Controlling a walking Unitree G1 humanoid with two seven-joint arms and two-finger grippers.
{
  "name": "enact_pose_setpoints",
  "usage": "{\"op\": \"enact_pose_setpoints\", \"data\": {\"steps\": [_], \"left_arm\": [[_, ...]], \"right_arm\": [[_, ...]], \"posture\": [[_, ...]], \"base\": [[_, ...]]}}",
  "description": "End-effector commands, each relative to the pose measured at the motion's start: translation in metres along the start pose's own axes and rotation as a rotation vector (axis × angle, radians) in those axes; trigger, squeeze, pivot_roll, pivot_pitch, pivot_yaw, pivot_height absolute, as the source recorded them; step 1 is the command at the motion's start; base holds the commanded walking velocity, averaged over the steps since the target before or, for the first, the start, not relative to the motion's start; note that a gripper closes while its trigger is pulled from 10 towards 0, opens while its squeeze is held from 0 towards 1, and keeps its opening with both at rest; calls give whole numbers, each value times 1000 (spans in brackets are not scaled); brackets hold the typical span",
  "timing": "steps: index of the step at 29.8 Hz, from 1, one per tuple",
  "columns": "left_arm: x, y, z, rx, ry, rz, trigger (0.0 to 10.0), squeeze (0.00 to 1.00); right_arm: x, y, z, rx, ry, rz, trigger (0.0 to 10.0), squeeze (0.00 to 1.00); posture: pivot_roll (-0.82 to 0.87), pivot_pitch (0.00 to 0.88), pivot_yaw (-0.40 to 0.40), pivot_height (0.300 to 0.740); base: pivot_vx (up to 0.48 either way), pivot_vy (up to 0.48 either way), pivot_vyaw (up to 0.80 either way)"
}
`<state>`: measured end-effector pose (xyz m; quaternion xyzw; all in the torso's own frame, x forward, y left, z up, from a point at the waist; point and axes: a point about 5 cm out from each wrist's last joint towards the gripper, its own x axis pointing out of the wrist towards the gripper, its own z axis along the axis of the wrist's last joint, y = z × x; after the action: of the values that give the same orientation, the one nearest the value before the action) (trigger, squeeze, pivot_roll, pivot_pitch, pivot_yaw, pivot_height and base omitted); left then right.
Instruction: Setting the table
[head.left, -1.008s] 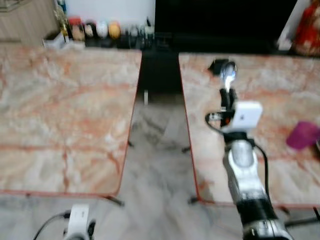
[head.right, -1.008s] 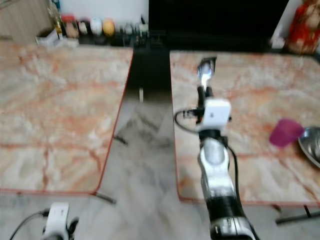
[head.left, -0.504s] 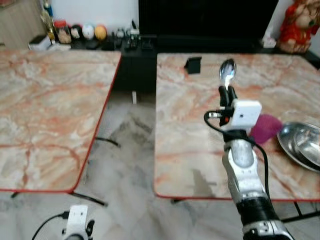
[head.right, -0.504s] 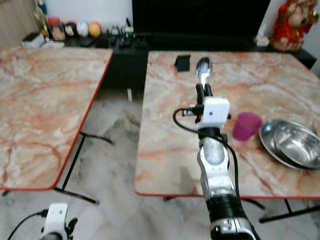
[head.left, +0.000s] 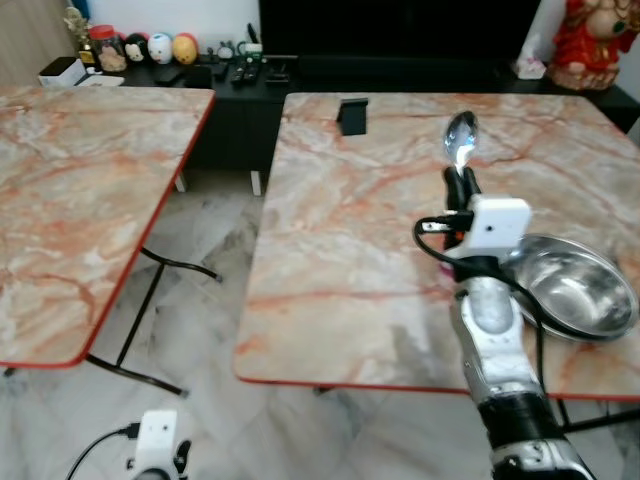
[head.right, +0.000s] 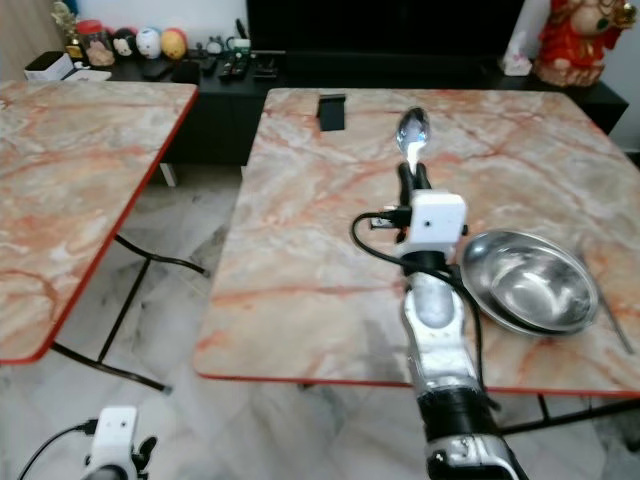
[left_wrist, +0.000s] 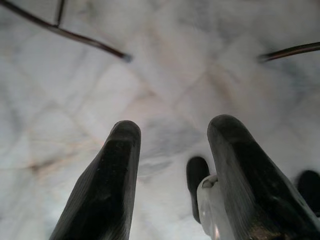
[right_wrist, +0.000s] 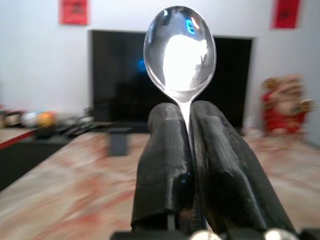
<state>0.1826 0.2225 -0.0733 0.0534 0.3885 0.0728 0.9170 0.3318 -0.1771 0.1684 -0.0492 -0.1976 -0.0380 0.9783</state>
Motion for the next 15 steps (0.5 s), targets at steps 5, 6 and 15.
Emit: {"op": "enact_pose_setpoints", "data": {"steps": [5,6,15], "left_arm": [[-1,9,-3,10,13,20,10000,0],[-1,9,-3,10,13,20,10000,0],[-1,9,-2,9,13,21,10000,0]], "right_arm": [[4,9,5,23,-14,12,10000,0],[4,9,5,23,-14,12,10000,0],[4,6,5,17,-9,2,10000,0]], "posture": [[-30,0,-25,740],[-30,0,-25,740],[-30,0,-23,740]], "base": [[0,-275,0],[0,-274,0],[0,-275,0]]}}
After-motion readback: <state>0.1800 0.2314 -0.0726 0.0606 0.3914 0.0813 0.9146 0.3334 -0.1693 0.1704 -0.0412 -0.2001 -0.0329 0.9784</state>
